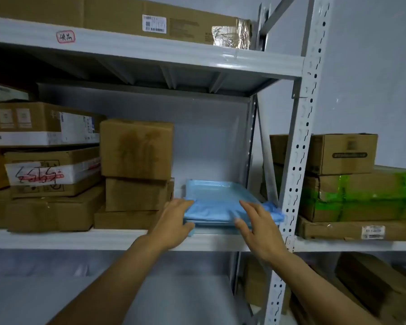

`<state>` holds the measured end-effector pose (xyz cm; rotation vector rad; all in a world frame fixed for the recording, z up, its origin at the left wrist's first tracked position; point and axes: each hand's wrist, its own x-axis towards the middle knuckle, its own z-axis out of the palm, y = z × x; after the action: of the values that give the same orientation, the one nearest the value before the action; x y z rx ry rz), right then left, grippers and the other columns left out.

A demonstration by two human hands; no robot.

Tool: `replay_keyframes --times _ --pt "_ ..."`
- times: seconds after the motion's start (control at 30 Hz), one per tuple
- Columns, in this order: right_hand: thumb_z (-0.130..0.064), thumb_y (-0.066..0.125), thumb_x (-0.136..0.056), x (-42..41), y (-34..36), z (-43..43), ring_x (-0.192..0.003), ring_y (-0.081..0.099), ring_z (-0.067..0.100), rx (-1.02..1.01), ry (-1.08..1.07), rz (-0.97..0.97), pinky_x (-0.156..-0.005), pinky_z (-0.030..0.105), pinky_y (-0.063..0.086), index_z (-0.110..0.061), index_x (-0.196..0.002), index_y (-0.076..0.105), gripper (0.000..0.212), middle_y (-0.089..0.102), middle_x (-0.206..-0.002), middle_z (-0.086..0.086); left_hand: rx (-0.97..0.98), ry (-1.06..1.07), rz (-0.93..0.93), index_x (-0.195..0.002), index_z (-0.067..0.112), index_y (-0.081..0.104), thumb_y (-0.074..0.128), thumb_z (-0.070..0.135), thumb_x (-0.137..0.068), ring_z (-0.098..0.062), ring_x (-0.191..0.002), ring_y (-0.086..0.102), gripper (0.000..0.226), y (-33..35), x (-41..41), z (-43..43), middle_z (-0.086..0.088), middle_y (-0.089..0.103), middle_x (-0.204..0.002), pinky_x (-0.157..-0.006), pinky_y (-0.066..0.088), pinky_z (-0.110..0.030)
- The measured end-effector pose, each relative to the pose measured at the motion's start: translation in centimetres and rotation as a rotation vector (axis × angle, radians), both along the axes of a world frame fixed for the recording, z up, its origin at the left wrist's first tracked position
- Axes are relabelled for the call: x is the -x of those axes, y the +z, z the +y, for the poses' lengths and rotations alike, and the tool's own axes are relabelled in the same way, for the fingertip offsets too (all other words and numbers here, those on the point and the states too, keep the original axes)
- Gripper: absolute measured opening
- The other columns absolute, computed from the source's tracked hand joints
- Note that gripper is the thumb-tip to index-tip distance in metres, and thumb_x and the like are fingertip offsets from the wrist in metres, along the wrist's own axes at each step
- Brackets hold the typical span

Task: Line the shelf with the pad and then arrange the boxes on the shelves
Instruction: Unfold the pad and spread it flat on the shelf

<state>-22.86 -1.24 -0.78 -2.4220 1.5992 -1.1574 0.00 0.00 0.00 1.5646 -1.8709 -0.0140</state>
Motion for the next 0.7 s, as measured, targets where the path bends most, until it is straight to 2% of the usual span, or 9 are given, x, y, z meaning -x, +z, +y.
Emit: replay_keyframes --times 0.13,0.23,0.3,0.4,0.47,0.53,0.6,0.63,0.7 --pt "-0.03 0.055 -0.093 0.9 -1.2 -1.9 -0.132 0.04 0.019 0.055 -0.1 0.123 -0.108 0.035 0.035 -0.026 -0.143 0.038 0.054 0.041 -0.146 0.0 -0.066 0.022 -0.065 -0.146 0.021 0.035 0.052 -0.004 -0.087 -0.019 -0.14 0.029 0.066 -1.1 -0.9 -1.3 -0.001 0.027 -0.154 -0.113 0.021 -0.024" --pt "-0.021 0.058 -0.091 1.0 -1.0 -3.6 -0.132 0.039 0.02 0.067 -0.138 0.155 -0.109 0.038 0.035 -0.026 -0.143 0.04 0.055 0.042 -0.145 0.001 0.002 0.044 -0.049 -0.138 0.021 0.047 0.054 0.004 -0.088 -0.018 -0.133 0.04 0.054 -0.8 -1.6 -3.1 0.002 0.038 -0.149 -0.109 0.029 -0.025" --pt "-0.025 0.059 -0.09 1.0 -0.7 -4.5 -0.131 0.038 0.019 0.026 -0.153 0.17 -0.108 0.037 0.036 -0.028 -0.142 0.04 0.055 0.041 -0.145 -0.001 0.059 0.036 -0.098 -0.123 0.018 0.062 0.057 0.012 -0.088 -0.018 -0.12 0.052 0.036 -0.3 -1.9 -4.2 -0.001 0.054 -0.134 -0.1 0.037 -0.024" --pt "-0.039 0.059 -0.088 0.8 -0.1 -5.7 -0.126 0.042 0.018 -0.026 -0.163 0.242 -0.106 0.037 0.034 -0.031 -0.137 0.047 0.05 0.047 -0.138 -0.005 0.073 0.045 -0.131 -0.094 0.017 0.068 0.053 0.016 -0.091 -0.019 -0.089 0.06 0.014 0.8 -1.9 -5.1 -0.004 0.066 -0.1 -0.07 0.044 -0.027" --pt "-0.041 0.055 -0.09 0.6 0.7 -6.3 -0.119 0.048 0.017 0.001 -0.207 0.314 -0.1 0.035 0.032 -0.032 -0.129 0.055 0.04 0.056 -0.128 -0.007 0.135 0.074 -0.063 -0.084 0.019 0.059 0.049 0.018 -0.093 -0.02 -0.075 0.056 0.013 2.1 -1.8 -5.6 -0.004 0.063 -0.085 -0.055 0.037 -0.027" --pt "-0.035 0.051 -0.094 0.5 2.0 -6.9 -0.106 0.055 0.019 0.074 -0.258 0.292 -0.094 0.035 0.037 -0.027 -0.115 0.064 0.026 0.065 -0.112 -0.003 0.252 0.068 0.05 -0.085 0.016 0.057 0.05 0.018 -0.092 -0.027 -0.073 0.06 0.01 3.6 -1.6 -6.5 -0.01 0.064 -0.079 -0.058 0.042 -0.03" --pt "-0.028 0.05 -0.095 0.2 3.5 -7.4 -0.092 0.061 0.025 0.11 -0.255 0.15 -0.087 0.038 0.045 -0.017 -0.098 0.064 0.018 0.068 -0.095 0.004 0.338 0.032 0.215 -0.087 0.015 0.055 0.052 0.017 -0.092 -0.032 -0.067 0.063 0.006 5.1 -1.2 -7.3 -0.012 0.062 -0.075 -0.063 0.051 -0.033" --pt "-0.025 0.05 -0.096 0.0 4.3 -7.8 -0.087 0.061 0.028 0.106 -0.241 0.069 -0.082 0.04 0.046 -0.012 -0.091 0.061 0.017 0.066 -0.088 0.007 0.363 0.013 0.312 -0.087 0.015 0.051 0.052 0.016 -0.092 -0.029 -0.062 0.063 0.005 5.9 -0.9 -7.5 -0.011 0.06 -0.074 -0.06 0.052 -0.028" --pt "-0.019 0.048 -0.096 -0.1 6.4 -8.6 -0.081 0.057 0.03 0.088 -0.204 -0.044 -0.071 0.036 0.042 -0.009 -0.085 0.053 0.016 0.058 -0.079 0.01 0.402 -0.029 0.479 -0.092 0.014 0.044 0.054 0.014 -0.092 -0.017 -0.058 0.062 0.01 7.0 -0.5 -7.9 -0.013 0.062 -0.078 -0.053 0.043 -0.008"
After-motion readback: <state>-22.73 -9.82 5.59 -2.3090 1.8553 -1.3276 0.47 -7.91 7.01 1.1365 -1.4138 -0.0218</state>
